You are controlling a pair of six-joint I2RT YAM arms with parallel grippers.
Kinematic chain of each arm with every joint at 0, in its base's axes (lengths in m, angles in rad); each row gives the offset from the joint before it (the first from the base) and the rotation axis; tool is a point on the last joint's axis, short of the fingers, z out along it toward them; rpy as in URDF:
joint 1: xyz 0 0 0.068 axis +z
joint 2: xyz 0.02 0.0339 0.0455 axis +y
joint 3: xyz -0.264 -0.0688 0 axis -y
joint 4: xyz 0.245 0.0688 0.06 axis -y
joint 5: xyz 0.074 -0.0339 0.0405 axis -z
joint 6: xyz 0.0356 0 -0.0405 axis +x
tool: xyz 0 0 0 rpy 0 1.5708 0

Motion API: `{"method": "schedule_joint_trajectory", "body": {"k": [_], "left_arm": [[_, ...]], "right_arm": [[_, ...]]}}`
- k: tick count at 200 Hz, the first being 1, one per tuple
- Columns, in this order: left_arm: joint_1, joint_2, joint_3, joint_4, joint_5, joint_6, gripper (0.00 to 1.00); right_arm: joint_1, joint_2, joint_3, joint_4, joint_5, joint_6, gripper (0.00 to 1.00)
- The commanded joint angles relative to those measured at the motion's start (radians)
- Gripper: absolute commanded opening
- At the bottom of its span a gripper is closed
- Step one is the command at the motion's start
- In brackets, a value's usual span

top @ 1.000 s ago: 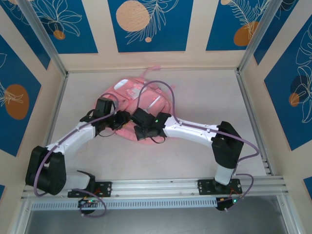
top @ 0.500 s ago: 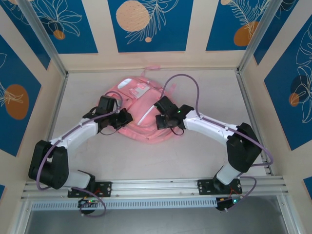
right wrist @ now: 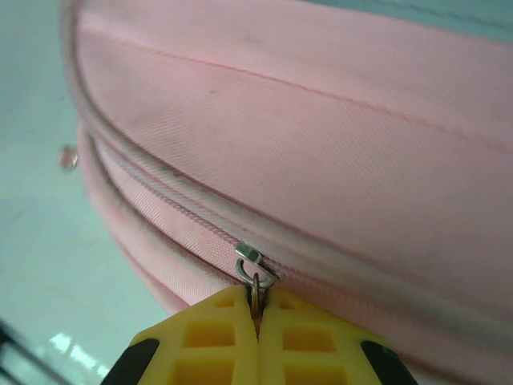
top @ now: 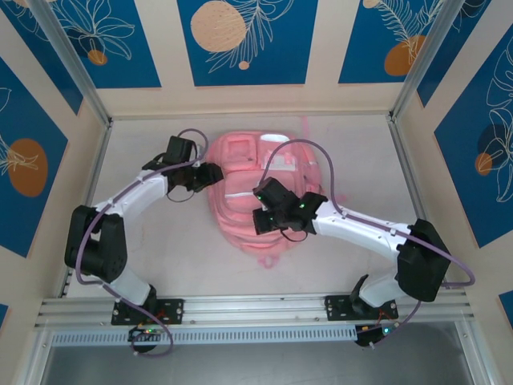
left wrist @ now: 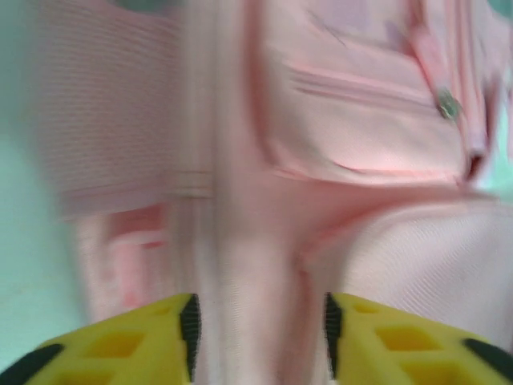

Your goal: Pack the student bag

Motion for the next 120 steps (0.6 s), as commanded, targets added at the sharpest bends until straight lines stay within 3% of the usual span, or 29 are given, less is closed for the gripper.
{"method": "schedule_joint_trajectory", "body": {"k": [1,32,80,120], "left_arm": [[0.031,-0.093,-0.021,-0.052,-0.102,-0.008,0.54],[0.042,-0.234,-0.134,-0.108,-0.109,-0.052,0.63],[0.034,-0.307,-0.262,0.115,0.110,-0.195,0.65],[0.002,-0.196,-0.226,0.167,0.151,-0.217,0.53]], "right_arm": [[0.018,0.072,0.070,0.083,-0.107,0.039,0.00],[0.008,0.196,0.198,0.116,-0.099,0.034,0.00],[0.002,0.270,0.268,0.126,-0.145,0.013,0.00],[-0.004,0.258,0.255,0.120,-0.154,0.018,0.00]]}}
